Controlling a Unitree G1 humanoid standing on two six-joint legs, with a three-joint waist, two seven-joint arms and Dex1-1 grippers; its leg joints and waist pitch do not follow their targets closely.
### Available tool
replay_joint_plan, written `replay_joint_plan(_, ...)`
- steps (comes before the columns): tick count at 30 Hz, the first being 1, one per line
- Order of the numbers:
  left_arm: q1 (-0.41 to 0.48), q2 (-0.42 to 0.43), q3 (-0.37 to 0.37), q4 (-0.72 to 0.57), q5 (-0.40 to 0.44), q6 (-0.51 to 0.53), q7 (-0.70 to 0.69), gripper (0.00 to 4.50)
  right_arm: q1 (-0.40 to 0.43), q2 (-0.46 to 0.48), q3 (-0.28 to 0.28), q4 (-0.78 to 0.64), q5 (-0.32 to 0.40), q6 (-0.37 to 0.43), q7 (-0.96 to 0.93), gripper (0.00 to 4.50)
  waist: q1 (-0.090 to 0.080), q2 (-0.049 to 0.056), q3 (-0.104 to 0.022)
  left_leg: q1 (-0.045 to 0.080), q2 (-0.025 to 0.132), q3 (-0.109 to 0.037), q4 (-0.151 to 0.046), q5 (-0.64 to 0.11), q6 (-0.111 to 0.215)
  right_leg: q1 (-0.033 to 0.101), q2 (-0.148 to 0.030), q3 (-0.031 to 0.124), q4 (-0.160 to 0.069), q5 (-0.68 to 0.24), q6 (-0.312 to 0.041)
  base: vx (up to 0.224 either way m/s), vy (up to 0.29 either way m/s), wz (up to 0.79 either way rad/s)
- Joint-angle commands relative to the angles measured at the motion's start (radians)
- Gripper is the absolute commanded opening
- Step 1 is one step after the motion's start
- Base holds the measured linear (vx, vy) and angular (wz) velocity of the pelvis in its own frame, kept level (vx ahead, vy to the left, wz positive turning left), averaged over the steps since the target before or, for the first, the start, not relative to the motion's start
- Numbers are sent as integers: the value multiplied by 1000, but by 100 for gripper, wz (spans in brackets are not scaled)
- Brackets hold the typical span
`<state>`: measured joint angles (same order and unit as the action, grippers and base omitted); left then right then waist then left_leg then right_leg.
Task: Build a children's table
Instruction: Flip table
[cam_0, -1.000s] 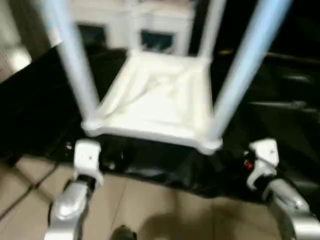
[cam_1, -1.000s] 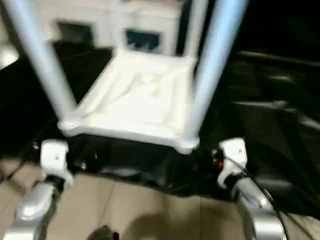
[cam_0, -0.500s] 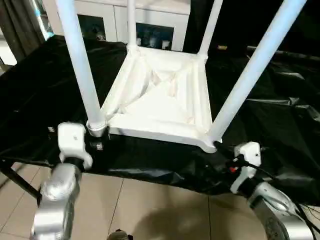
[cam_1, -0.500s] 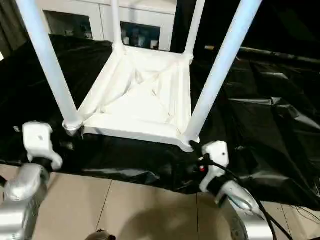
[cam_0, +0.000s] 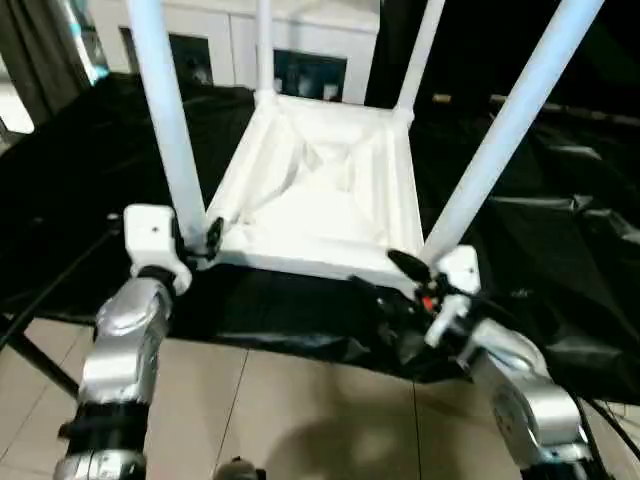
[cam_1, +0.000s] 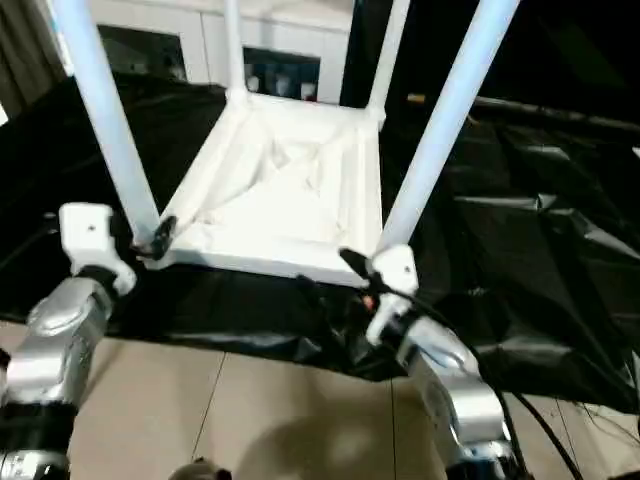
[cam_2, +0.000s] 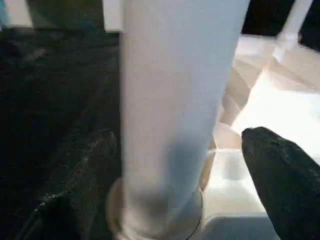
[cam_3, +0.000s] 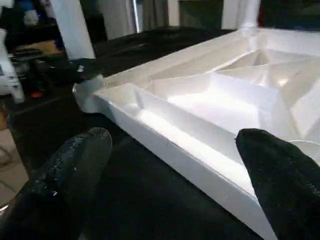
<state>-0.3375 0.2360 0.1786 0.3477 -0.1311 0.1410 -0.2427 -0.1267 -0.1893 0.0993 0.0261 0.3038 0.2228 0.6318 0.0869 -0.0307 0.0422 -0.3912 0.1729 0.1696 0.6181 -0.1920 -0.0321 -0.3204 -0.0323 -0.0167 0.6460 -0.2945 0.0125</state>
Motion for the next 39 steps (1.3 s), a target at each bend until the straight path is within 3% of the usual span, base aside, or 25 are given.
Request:
replay_joint_plan(1,-27,15,-2,40,13,16,9,408,-17,-8,8,29,2,1,29,450,1,14,-59,30,66,-39,-82,-73,-5,7,-111,38,-58,340,-153,0,0,0)
replay_joint_plan(3,-53,22,5,86,9,15,9,408,-34,-11,23,56,6,5,69,450,2,16,-68,29,64,-39,-73,-25,14,6,-106,34,-49,427,-155,0,0,0)
replay_joint_plan(5,-63,25,8,101,12,21,17,401,-42,-14,32,69,5,9,88,450,3,18,-63,26,66,-37,-74,-19,23,2,-105,32,-47,456,-160,0,0,0)
replay_joint_plan(7,-78,34,10,132,16,26,15,368,-63,-21,52,96,-4,5,120,450,3,18,-61,28,70,-38,-78,-61,17,2,-109,31,-51,409,-172,0,0,0)
replay_joint_plan(11,-97,24,36,159,-16,14,19,352,-92,-22,56,109,22,14,160,450,4,17,-55,29,74,-36,-86,-122,3,1,-115,35,-60,300,-199,0,0,0)
replay_joint_plan(12,-99,21,38,156,-23,17,16,323,-98,-25,61,114,21,12,172,450,4,17,-54,29,75,-37,-87,-124,2,1,-116,36,-60,293,-199,0,0,0)
replay_joint_plan(18,-123,13,39,189,-39,28,10,283,-137,-26,60,163,5,-21,194,450,2,27,-54,31,75,-38,-91,-151,-19,-2,-115,37,-63,267,-207,0,0,0)
replay_joint_plan(19,-132,9,45,202,-46,30,8,276,-142,-23,58,168,4,-28,189,450,2,33,-54,32,75,-38,-92,-162,-24,-3,-115,37,-64,263,-206,0,0,0)
replay_joint_plan(20,-136,7,48,205,-50,32,9,271,-142,-21,57,168,3,-33,185,450,2,29,-54,31,74,-37,-91,-165,-24,-1,-116,38,-65,258,-209,0,0,0)
replay_joint_plan(21,-140,6,50,208,-54,34,9,266,-143,-20,55,168,2,-34,185,450,3,34,-54,30,74,-38,-90,-163,-24,-1,-118,38,-64,255,-211,0,0,0)
replay_joint_plan(22,-145,4,53,210,-60,37,6,262,-145,-19,54,167,3,-33,185,450,3,29,-53,30,73,-36,-91,-166,-22,-2,-117,38,-67,247,-211,0,0,0)
replay_joint_plan(23,-148,3,55,212,-63,40,8,260,-145,-18,52,167,4,-33,185,450,4,32,-52,30,75,-37,-92,-167,-22,-2,-117,38,-66,235,-213,0,0,0)
replay_joint_plan(24,-153,-5,61,210,-75,49,16,258,-143,-15,49,172,4,-37,183,450,4,18,-51,29,76,-36,-94,-167,-16,-1,-117,38,-67,222,-216,0,0,0)
replay_joint_plan(26,-152,-22,74,190,-96,64,30,257,-141,-7,52,196,-7,-58,179,450,7,23,-50,29,76,-35,-93,-160,-8,-4,-121,38,-68,203,-221,0,0,0)
replay_joint_plan(30,-139,-59,103,144,-146,103,44,256,-140,3,60,212,-19,-79,165,450,5,23,-49,27,77,-33,-95,-164,-3,-5,-120,37,-69,170,-227,0,0,0)
replay_joint_plan(37,-157,-174,165,60,-281,182,85,256,-140,35,29,221,-22,-97,96,450,8,23,-49,21,71,-22,-85,-119,34,-7,-124,38,-72,195,-238,0,0,0)
replay_joint_plan(39,-159,-203,166,31,-301,198,91,256,-147,50,9,239,-26,-99,51,450,9,26,-54,19,72,-21,-81,-86,44,-8,-121,38,-65,244,-240,0,0,0)
